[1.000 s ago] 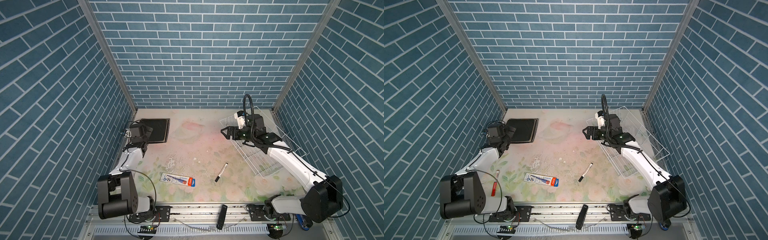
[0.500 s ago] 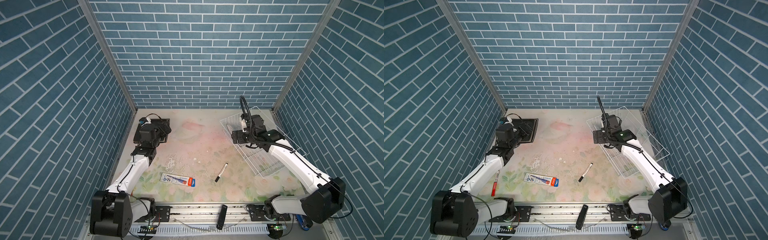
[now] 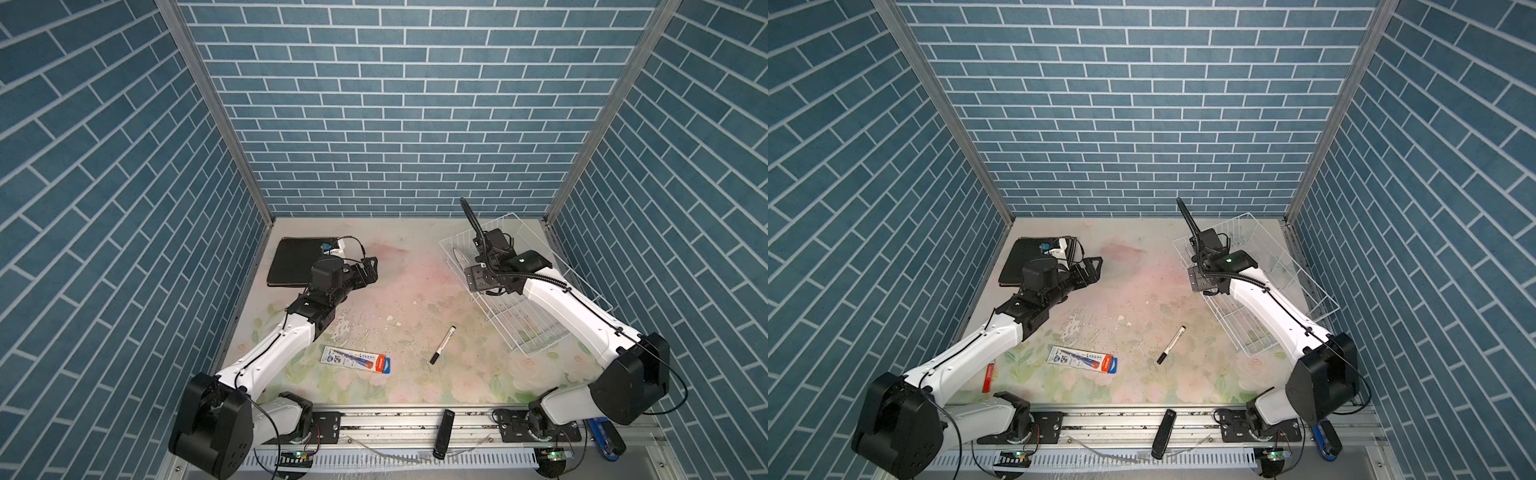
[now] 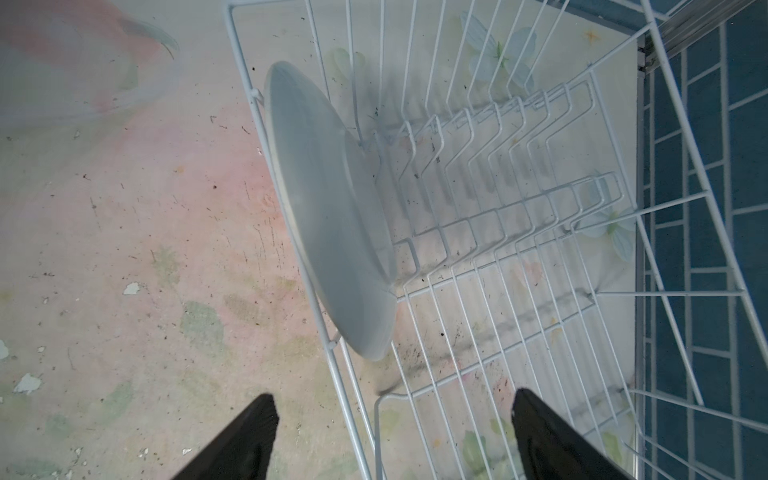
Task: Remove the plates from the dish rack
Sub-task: 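Lower the right gripper onto the white plate's rim while the left gripper advances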
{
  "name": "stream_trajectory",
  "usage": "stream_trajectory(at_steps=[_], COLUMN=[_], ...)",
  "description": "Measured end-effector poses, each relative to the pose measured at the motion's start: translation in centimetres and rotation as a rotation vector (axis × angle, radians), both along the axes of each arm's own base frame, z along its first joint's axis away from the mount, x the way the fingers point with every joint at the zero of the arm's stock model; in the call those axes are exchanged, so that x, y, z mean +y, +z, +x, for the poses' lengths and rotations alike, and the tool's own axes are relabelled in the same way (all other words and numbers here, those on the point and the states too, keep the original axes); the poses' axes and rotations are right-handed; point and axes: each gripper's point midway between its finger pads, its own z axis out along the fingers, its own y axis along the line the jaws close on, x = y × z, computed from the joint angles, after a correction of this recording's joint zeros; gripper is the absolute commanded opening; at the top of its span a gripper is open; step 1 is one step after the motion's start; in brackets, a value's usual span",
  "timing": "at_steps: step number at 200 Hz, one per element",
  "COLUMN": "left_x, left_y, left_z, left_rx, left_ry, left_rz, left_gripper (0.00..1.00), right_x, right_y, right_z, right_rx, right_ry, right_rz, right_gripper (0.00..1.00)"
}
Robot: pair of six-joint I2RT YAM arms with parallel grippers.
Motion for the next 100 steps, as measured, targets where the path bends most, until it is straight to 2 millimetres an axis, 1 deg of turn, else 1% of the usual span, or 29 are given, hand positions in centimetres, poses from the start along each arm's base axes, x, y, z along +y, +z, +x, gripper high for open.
stream_trajectory(at_steps=[30, 63, 83, 100], left_x=[-0.6, -1.2, -1.6, -1.9], left_y=[-1.4, -1.8, -2.3, -2.7], left_z=[-0.5, -0.5, -0.5, -0.5], left_rx=[0.032, 0.042, 0.055, 0.066], left_ry=[-0.015, -0.024, -0.035, -0.041], left_rz=[0.007, -0.004, -0.007, -0.006], left_gripper=[1.0, 1.0, 1.0, 1.0], right_x=[0.0, 0.3, 0.8, 1.3], right_y=[0.3, -0.7, -1.0, -1.2], right_z=[0.5, 0.7, 1.2, 1.7], right_rx=[-0.014, 0.005, 0.016, 0.017], right_ry=[-0.007, 0.007, 0.018, 0.029], right_rz=[-0.051, -0.099, -0.116, -0.13], right_gripper=[0.85, 0.81, 0.77, 0.69])
